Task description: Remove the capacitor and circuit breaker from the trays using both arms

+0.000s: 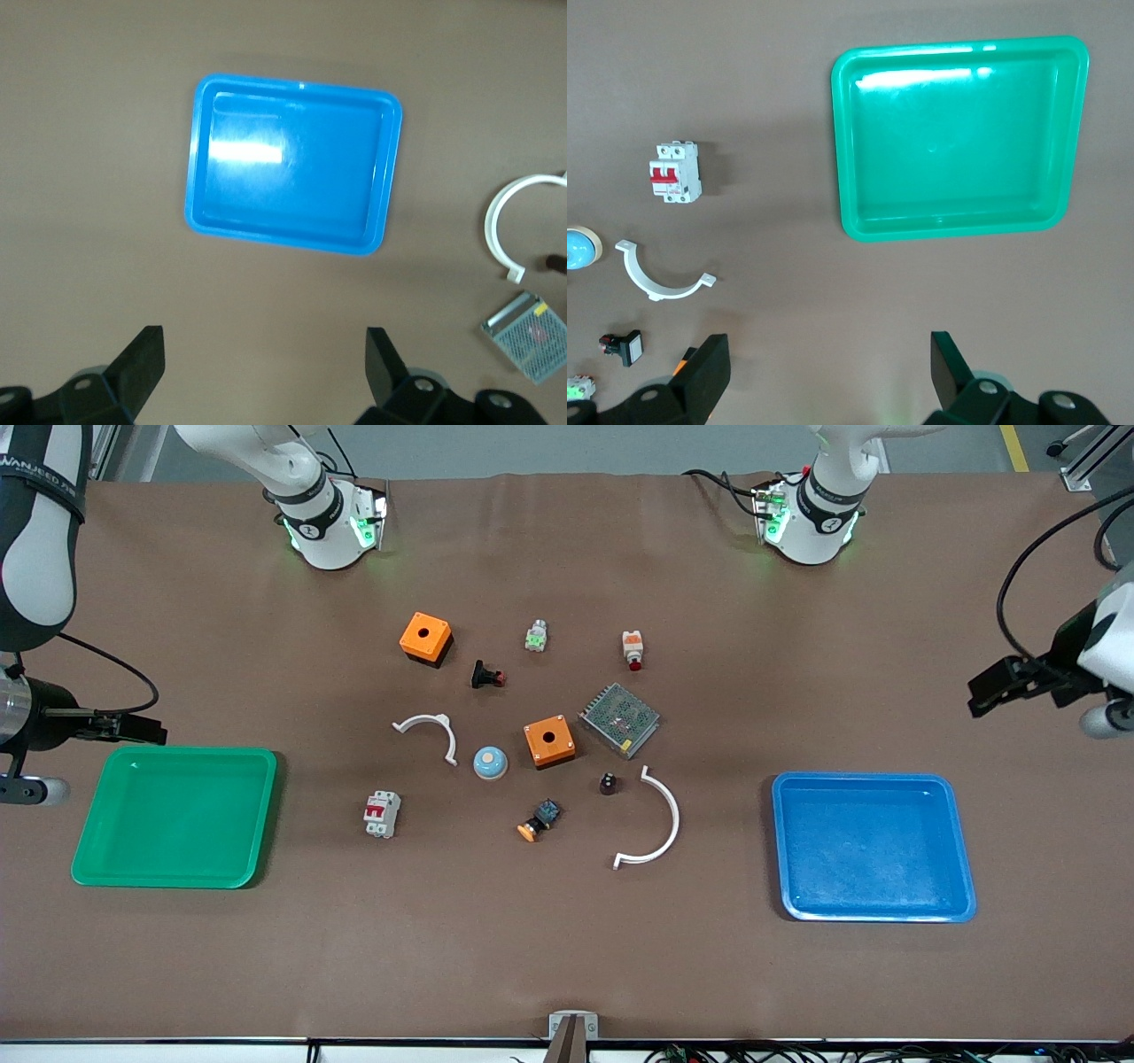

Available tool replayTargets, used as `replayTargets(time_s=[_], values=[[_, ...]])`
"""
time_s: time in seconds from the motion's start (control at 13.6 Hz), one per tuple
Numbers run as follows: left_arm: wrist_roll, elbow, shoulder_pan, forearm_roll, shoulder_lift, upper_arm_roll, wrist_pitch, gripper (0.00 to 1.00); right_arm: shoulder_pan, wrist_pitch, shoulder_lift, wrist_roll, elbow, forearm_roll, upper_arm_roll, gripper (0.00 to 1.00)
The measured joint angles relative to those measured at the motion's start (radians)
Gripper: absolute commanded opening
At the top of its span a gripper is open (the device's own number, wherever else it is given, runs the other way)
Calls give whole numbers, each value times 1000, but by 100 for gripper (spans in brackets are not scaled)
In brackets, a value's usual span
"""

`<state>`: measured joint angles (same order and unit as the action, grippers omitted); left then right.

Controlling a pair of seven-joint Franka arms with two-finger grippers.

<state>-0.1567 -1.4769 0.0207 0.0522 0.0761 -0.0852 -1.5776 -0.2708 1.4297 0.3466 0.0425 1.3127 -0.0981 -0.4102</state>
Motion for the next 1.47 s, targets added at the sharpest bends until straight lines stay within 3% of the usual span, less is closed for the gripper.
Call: replayTargets(time_s=[0.22,0.44,0.66,0.95,1.47], values=[[34,-117,0,-66,-116,38,18,100,3,3,-7,0,-1,0,-16,100],[35,-154,-2,-70,-175,42,50,100,21,3,-49,0,0,0,6,100],[35,-159,-5,-69,-178,27,50,100,175,2,-124,-44,26,1,190,100],[35,-156,-6,-68,-179,19,57,100,238,9,-216,-140,92,23,313,100],[35,-149,-6,-68,-179,12,88,100,276,19,-311,-149,176,26,332,100]])
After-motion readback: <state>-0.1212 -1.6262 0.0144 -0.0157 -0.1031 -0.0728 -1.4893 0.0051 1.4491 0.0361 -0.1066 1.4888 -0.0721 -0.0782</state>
